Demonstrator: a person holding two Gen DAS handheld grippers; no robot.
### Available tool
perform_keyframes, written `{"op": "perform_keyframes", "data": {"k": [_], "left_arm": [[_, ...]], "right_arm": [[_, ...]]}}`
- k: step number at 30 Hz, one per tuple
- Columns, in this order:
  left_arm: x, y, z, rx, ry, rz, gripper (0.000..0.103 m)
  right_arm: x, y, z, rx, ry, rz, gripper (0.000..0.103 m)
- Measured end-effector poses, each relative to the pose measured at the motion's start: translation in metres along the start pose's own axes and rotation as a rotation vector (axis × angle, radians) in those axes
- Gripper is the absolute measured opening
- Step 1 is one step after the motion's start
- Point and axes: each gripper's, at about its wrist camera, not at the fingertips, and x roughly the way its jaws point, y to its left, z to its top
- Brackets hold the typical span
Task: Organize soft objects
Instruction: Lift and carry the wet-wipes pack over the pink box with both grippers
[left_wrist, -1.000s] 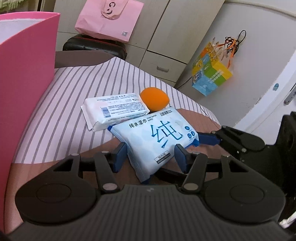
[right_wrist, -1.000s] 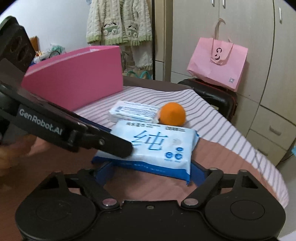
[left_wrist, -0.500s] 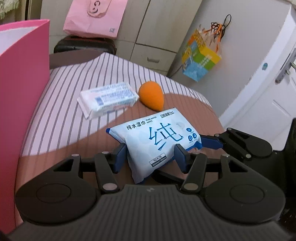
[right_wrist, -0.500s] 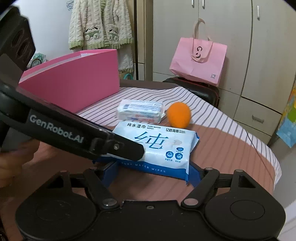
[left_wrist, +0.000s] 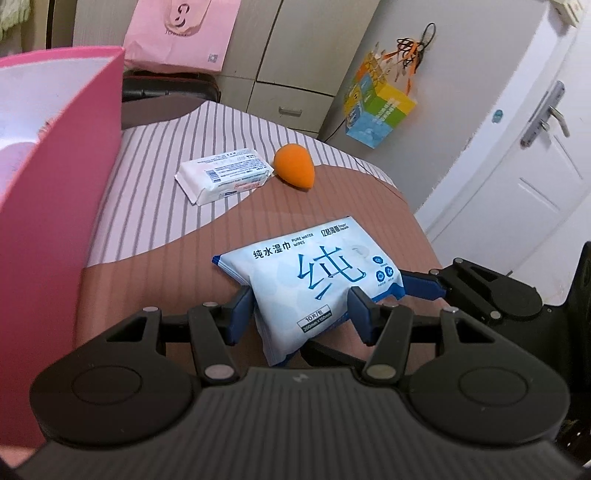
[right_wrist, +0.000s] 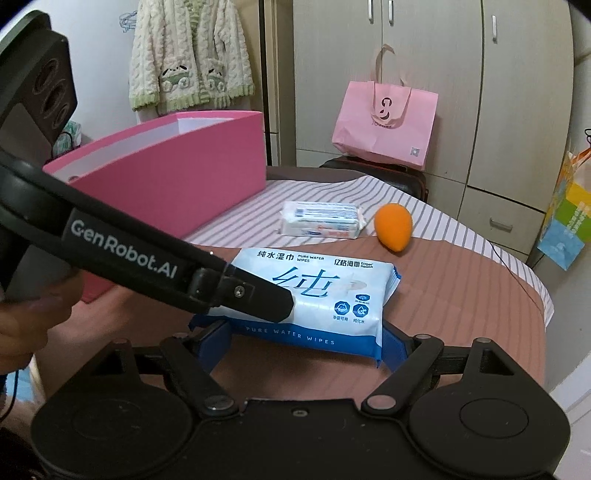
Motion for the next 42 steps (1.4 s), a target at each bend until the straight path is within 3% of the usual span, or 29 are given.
{"op": "perform_keyframes", "data": {"k": [7, 25, 34, 42], "left_arm": [[-0.037, 0.004, -0.022, -0.001, -0.032, -0.015, 0.055], [-0.117, 0.015, -0.063, 0.068, 0.010, -0.037, 0.055], [-0.162, 0.020, -0.074, 0.143, 0.033, 0.050, 0.055], [-0.217, 0.035, -0.059, 0.186, -0.039, 0.082, 0.055]], "right_arm": [[-0.024, 0.030, -0.006, 0.044, -0.026, -0.002, 0.087], [-0.076, 0.125, -0.014, -0.114, -0.010, -0.062, 0.087], [-0.096, 0.173, -0.006, -0.186, -0.007, -0.050, 0.087], [-0.108, 0.201, 0.024, -0.202, -0.077, 0.007, 0.087]]}}
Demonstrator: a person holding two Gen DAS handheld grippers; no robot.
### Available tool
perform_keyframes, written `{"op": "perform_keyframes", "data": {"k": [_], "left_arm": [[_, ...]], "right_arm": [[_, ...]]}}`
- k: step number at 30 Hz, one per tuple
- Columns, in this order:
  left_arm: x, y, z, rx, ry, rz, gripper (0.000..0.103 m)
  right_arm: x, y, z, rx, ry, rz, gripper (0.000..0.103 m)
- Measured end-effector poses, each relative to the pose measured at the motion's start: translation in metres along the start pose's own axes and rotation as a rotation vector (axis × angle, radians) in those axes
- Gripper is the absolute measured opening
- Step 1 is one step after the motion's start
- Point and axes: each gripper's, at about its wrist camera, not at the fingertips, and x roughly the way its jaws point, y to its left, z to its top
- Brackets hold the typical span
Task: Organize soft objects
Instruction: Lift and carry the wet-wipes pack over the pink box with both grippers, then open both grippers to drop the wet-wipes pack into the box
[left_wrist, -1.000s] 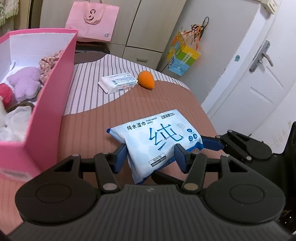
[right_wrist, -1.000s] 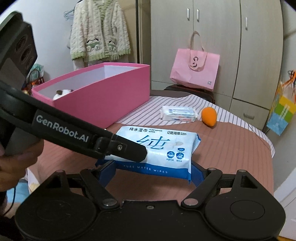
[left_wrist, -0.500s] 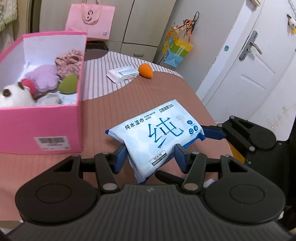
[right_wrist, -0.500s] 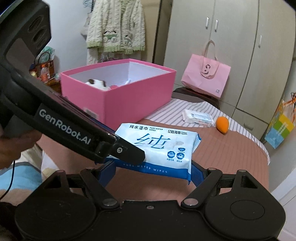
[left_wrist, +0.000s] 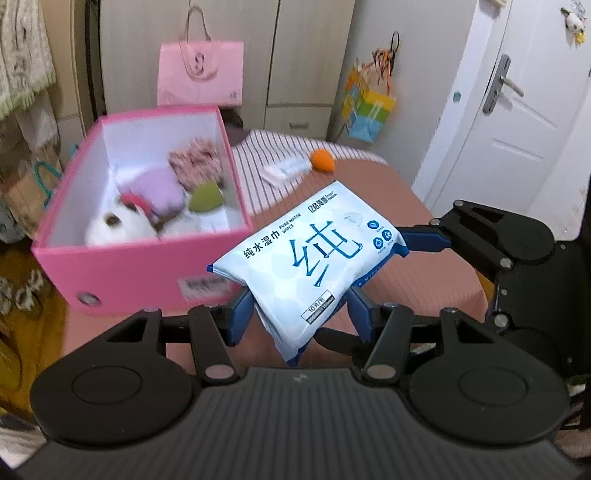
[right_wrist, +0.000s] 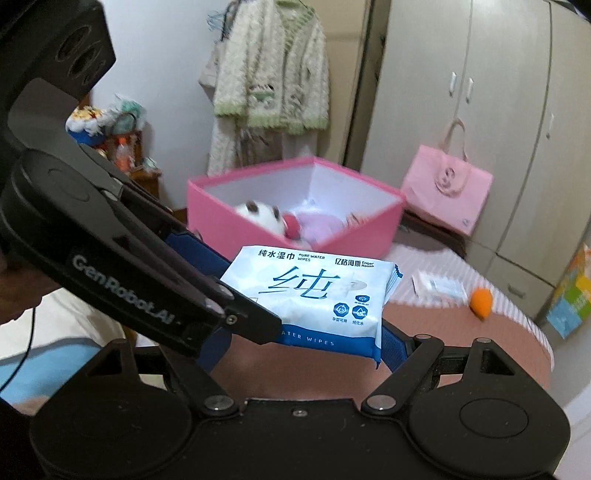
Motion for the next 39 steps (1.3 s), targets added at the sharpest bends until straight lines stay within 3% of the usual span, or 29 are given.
{"op": "perform_keyframes", "data": {"k": [7, 25, 29, 39], "left_arm": [[-0.013, 0.028, 0.021, 0.006, -0.080, 0.054, 0.055], [0.039, 0.125, 0.087, -0.048, -0.168, 0.073, 0.055], [0.059, 0.142, 0.095, -0.078, -0.141, 0.088, 0.055], [0.104, 0.176, 0.094, -0.156, -0.057, 0.080, 0.055]], "right_arm": [[0.014, 0.002, 0.039, -0.019, -0.081, 0.011, 0.087], [0.120, -0.036, 0.103, 0.024, -0.151, 0.094, 0.087], [0.149, -0.044, 0.112, 0.048, -0.124, 0.111, 0.087], [0.207, -0.054, 0.115, 0.073, 0.043, 0.137, 0.087]]}}
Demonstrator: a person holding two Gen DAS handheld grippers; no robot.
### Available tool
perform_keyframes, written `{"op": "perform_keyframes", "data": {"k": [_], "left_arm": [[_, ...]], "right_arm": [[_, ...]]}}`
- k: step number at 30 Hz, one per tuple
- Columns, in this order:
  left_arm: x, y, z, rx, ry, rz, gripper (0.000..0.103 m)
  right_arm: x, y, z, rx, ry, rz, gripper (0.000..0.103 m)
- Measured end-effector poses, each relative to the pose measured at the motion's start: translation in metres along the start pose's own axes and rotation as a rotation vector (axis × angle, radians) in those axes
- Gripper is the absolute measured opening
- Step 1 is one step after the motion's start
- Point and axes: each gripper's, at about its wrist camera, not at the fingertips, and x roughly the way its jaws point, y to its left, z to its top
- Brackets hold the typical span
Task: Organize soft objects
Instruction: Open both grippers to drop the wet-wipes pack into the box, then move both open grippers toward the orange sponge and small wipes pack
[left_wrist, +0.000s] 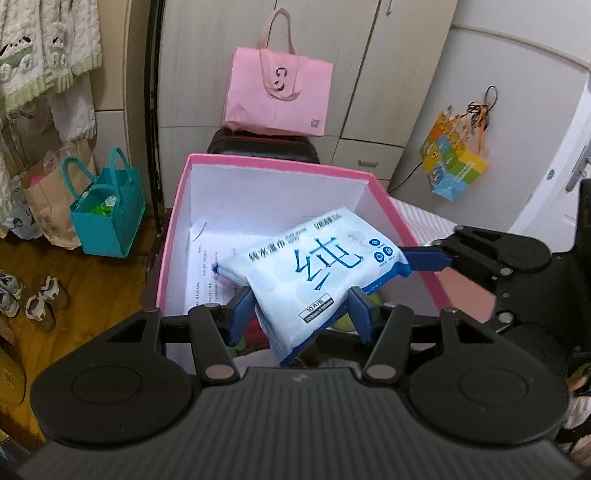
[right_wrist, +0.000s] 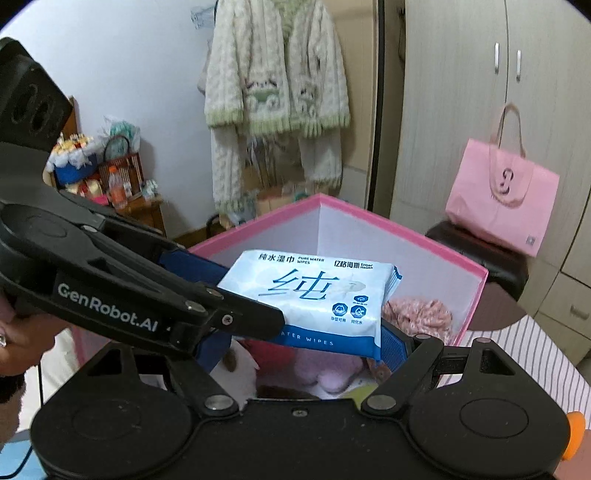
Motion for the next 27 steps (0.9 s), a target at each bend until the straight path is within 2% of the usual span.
{"op": "perform_keyframes", "data": {"k": [3, 11, 17, 27], "left_arm": [[-0.005, 0.000, -0.002, 0.004, -0.023, 0.027, 0.055], [-0.039, -0.016, -0.010, 0.054, -0.064, 0.023, 0.059], [-0.070, -0.037, -0.016, 0.104, -0.103, 0.016, 0.062], [-0.101, -0.076, -0.029, 0.170, -0.132, -0.011, 0.065]], "right_arm": [[0.000, -0.002, 0.000, -0.003, 0.012, -0.013, 0.086], [-0.016, 0.005, -0.006, -0.044, 0.045, -0.028, 0.086], [-0.050, 0.013, -0.011, -0.070, 0.013, -0.020, 0.086], [-0.112, 0.018, -0.028, -0.104, -0.017, -0.068, 0.086]]}}
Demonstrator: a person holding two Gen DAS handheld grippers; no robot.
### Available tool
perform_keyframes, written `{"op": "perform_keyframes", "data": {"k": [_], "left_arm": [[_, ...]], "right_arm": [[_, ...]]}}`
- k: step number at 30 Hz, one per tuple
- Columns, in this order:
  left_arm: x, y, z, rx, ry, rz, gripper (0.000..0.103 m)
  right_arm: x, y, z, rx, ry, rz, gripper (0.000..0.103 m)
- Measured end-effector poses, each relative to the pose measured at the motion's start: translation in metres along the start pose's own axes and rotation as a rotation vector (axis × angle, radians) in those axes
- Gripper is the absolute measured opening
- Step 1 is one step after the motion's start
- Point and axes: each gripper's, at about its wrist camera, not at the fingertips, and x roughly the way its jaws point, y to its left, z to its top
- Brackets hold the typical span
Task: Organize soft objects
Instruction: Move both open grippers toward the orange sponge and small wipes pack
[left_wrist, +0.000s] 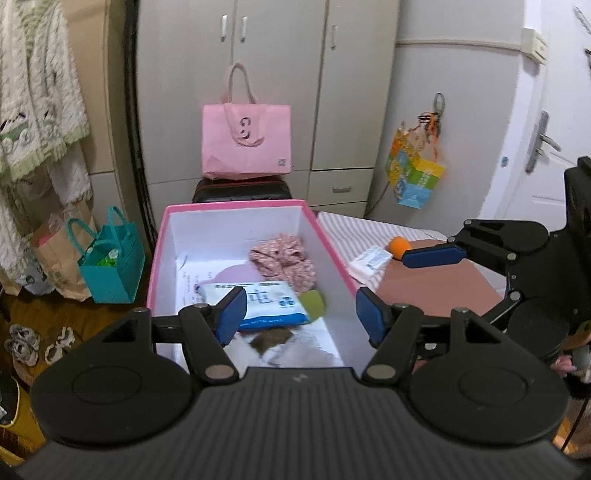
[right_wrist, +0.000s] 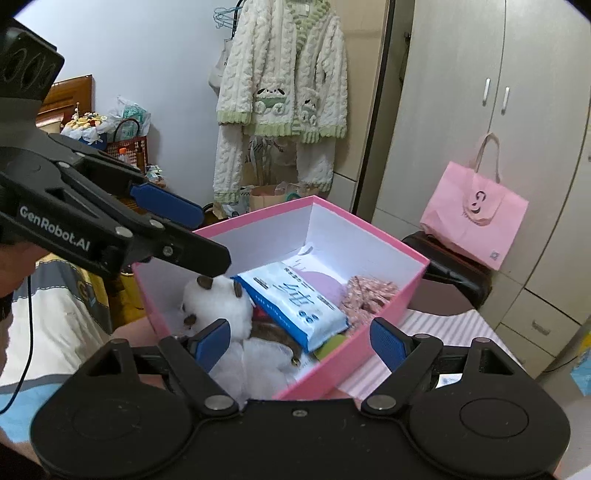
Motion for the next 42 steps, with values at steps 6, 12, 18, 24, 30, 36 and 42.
{"op": "perform_keyframes", "data": {"k": [6, 12, 18, 24, 30, 36, 42], "left_arm": [[-0.007, -0.034, -0.002, 0.061, 0.002, -0.045, 0.067], [0.004, -0.073, -0.001, 0.123, 0.018, -0.090, 0.068], [0.031, -0.110, 0.004, 0.139, 0.020, -0.120, 0.068], [0.070, -0.137, 0.008, 0.105, 0.032, -0.118, 0.068], [0.111, -0.156, 0.008, 0.086, 0.057, -0.098, 0.068], [0.163, -0.159, 0.006, 0.035, 0.089, -0.057, 0.068], [0.206, -0.157, 0.000, -0.034, 0.076, 0.072, 0.068]], "right_arm": [[-0.033, -0.017, -0.021, 0.033, -0.007, 0.009, 0.086], [-0.059, -0.048, -0.051, 0.108, -0.016, -0.007, 0.086], [-0.077, -0.085, -0.080, 0.169, -0.041, -0.087, 0.086], [-0.077, -0.116, -0.102, 0.187, -0.046, -0.140, 0.086], [-0.070, -0.152, -0.115, 0.248, -0.069, -0.155, 0.086], [-0.052, -0.186, -0.121, 0.327, -0.057, -0.143, 0.086], [-0.020, -0.214, -0.122, 0.348, -0.064, -0.125, 0.085]]}}
